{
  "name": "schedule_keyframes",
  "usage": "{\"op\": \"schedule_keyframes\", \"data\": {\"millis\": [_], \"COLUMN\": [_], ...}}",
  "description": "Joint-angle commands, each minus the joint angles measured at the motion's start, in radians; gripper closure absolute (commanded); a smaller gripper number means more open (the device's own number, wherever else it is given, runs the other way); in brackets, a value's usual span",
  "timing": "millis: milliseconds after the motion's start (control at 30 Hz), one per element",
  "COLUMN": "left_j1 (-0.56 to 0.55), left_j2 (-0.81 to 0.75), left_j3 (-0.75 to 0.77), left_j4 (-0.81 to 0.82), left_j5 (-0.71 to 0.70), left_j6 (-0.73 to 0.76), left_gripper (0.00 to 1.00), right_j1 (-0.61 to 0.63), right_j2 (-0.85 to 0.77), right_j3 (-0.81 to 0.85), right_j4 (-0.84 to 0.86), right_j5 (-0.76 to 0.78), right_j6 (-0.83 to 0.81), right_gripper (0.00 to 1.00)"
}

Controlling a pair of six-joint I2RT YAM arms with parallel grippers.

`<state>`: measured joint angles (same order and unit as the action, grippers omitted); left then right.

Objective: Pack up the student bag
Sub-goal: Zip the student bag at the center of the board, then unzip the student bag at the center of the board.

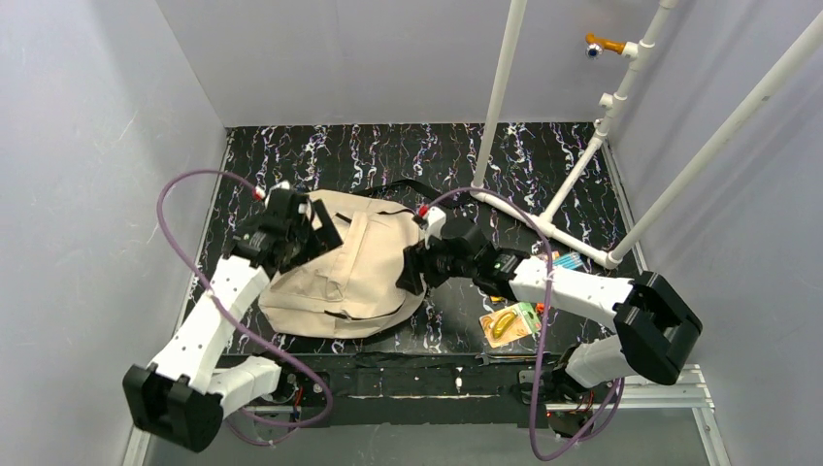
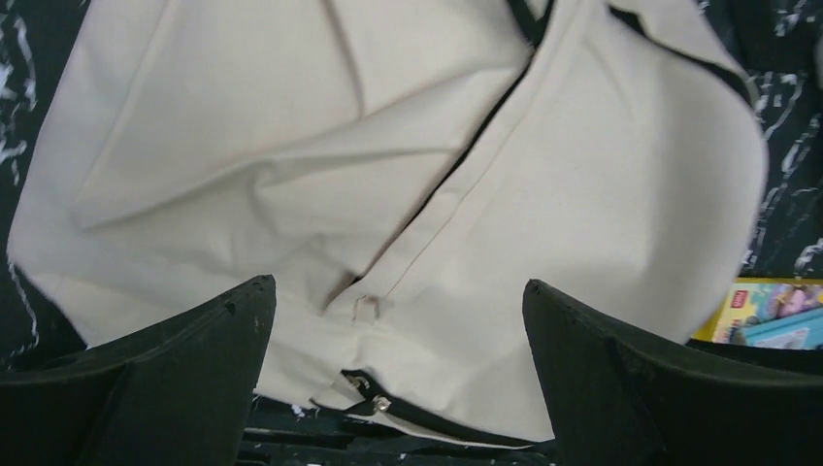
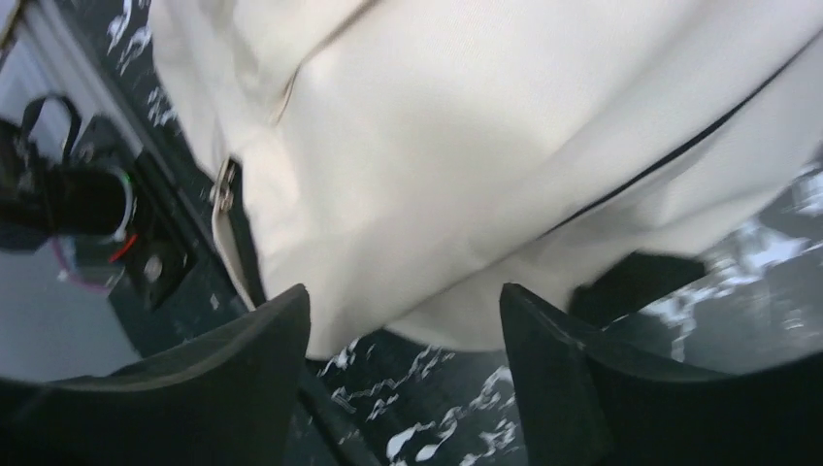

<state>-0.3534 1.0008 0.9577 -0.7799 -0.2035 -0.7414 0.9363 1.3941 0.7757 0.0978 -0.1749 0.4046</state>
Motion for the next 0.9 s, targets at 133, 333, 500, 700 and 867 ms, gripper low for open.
{"op": "schedule_keyframes", "data": {"millis": [133, 333, 500, 700, 867], "left_j1": [0.149, 0.217, 0.231, 0.232, 0.232], "left_j2": [0.289, 0.577, 0.671, 0.725, 0.695], "left_j3": [0.193, 0.323, 0.342, 0.334, 0.273], "left_j4": [0.185, 0.251, 0.318, 0.402, 0.426], "left_j5": [0.278, 0.441, 0.463, 0.518, 0.567], "left_j6": [0.127, 0.115, 0.092, 0.081, 0.072], "left_gripper": [0.07, 0.45, 0.48, 0.62, 0.92], "right_j1": [-0.070, -0.114, -0.133, -0.151, -0.152], "right_j2": [0.069, 0.203, 0.271, 0.327, 0.351], "right_j3": [0.221, 0.328, 0.365, 0.375, 0.380], "right_j4": [-0.066, -0.056, -0.028, -0.011, 0.006], "right_j5": [0.256, 0.222, 0.184, 0.107, 0.104], "right_j6": [-0.044, -0.005, -0.018, -0.012, -0.004], "right_gripper": [0.04, 0.03, 0.06, 0.15, 0.22]}}
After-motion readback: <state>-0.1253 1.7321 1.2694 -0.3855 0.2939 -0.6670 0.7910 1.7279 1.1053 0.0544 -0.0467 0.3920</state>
